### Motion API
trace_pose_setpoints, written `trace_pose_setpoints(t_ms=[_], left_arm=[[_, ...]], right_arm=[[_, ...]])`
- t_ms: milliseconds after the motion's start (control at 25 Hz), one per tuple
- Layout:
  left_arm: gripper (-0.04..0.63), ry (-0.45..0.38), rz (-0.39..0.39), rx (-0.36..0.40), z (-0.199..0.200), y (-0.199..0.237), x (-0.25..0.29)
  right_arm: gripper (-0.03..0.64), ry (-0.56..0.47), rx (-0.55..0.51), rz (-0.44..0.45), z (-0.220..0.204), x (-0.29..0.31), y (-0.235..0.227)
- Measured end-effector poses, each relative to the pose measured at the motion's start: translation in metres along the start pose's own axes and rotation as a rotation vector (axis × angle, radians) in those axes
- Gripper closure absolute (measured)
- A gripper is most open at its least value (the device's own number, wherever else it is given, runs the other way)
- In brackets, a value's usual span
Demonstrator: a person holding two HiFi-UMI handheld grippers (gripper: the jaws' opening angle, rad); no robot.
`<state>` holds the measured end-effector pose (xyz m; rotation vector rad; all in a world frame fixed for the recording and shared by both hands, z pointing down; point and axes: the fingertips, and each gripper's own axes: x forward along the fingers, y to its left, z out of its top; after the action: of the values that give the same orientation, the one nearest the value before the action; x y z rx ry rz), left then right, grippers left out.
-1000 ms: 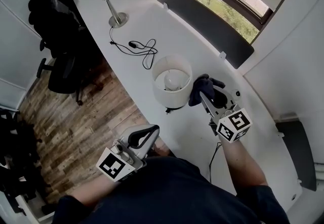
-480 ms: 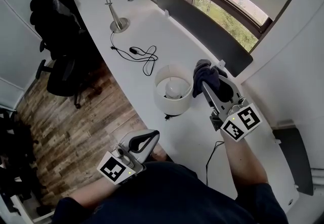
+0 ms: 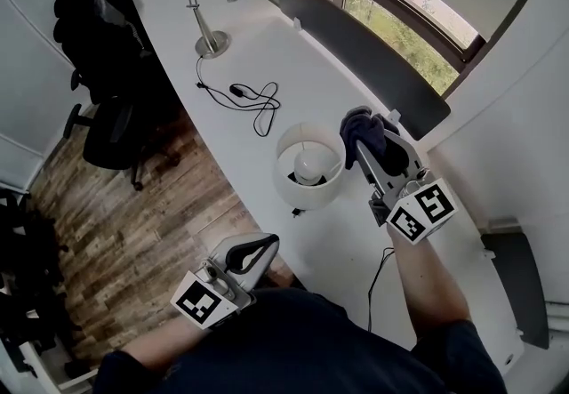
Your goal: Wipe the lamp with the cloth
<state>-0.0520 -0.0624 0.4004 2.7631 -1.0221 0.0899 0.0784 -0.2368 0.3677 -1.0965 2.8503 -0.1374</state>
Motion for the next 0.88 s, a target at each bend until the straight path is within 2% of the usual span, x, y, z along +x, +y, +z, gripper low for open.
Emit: trace_pose_setpoints(t_ms=[160, 400, 880], left_arm=[[0.589, 0.015, 0.009, -0.009, -0.005, 0.005, 0.002], [0.589, 0.037, 0.02, -0.022, -0.012, 0.011, 0.004], [0.589, 0.049, 0.072, -0.046, -0.022, 0.022, -0.004]], right_arm=[[0.494, 0.023, 0.006, -0.001, -0.017, 0.004, -0.007], [0.494, 0.11, 0.001, 0.004, -0.056, 0.014, -0.022], [0.494, 0.259, 0.078, 0.051, -0.125, 0.032, -0.047]])
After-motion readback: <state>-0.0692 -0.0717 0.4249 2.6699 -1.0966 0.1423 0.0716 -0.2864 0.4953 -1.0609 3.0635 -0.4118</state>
